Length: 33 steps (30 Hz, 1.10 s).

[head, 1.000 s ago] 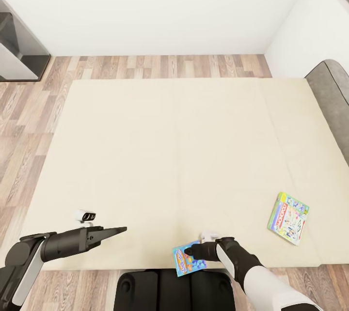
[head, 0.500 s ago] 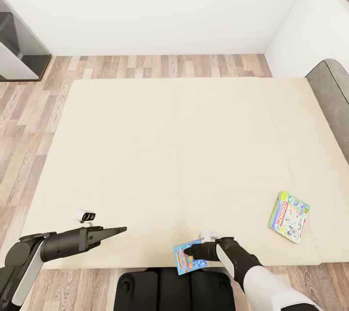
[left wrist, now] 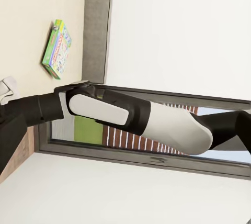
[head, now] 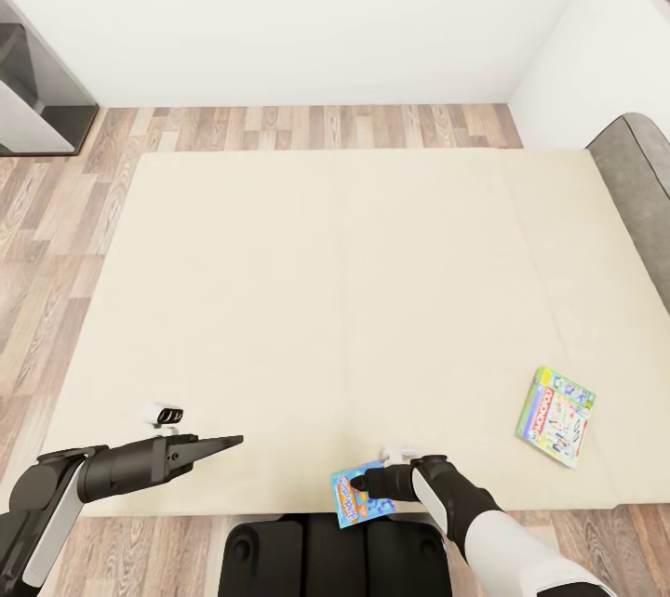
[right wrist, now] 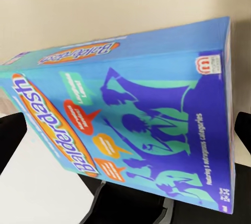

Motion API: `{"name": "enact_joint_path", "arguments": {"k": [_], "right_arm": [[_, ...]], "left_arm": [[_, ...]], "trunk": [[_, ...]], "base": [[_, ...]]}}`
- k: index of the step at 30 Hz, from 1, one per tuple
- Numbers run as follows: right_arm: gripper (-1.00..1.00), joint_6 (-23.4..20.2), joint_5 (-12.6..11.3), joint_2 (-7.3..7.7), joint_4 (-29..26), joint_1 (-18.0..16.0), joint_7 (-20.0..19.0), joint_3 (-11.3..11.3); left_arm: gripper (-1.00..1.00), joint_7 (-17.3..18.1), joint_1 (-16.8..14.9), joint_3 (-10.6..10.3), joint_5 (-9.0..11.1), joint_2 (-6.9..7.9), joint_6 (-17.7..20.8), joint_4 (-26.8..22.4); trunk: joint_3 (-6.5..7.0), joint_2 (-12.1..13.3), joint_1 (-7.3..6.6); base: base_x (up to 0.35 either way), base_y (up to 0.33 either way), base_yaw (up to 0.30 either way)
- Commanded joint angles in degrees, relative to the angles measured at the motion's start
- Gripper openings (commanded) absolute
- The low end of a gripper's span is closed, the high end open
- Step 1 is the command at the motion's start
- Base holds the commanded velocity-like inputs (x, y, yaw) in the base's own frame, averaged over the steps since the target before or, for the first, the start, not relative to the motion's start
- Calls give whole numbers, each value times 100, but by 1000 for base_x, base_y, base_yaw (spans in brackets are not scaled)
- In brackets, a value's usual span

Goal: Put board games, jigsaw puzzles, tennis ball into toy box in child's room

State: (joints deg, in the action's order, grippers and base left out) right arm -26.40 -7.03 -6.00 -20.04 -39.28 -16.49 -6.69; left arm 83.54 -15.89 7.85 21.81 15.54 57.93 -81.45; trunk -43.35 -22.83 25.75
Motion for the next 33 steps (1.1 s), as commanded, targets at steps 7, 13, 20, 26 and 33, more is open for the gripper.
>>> {"name": "enact_joint_path", "arguments": {"k": [7, 13, 20, 26, 33], "right_arm": [[100, -31, -57, 3, -9, -1, 14, -41], [100, -31, -58, -2, -9, -1, 14, -42], [100, -31, -58, -4, -9, -1, 14, -43], [100, -32, -56, -5, -9, -1, 14, -40], [100, -30, -56, -6, -9, -1, 14, -42]], "left_arm": [[100, 13, -1, -2, 7, 2, 60, -1], [100, 13, -1, -2, 6, 2, 60, 2], [100, 13, -1, -2, 8, 2, 60, 2], [100, 13, -1, -2, 8, 2, 60, 2], [100, 13, -1, -2, 8, 2, 61, -1]], "trunk": [[-6, -8, 3], [-6, -8, 3], [-6, -8, 3], [-6, -8, 3], [-6, -8, 3]], "base": [[0, 53, 0], [0, 5, 0], [0, 58, 0], [-2, 12, 0], [-33, 54, 0]]}}
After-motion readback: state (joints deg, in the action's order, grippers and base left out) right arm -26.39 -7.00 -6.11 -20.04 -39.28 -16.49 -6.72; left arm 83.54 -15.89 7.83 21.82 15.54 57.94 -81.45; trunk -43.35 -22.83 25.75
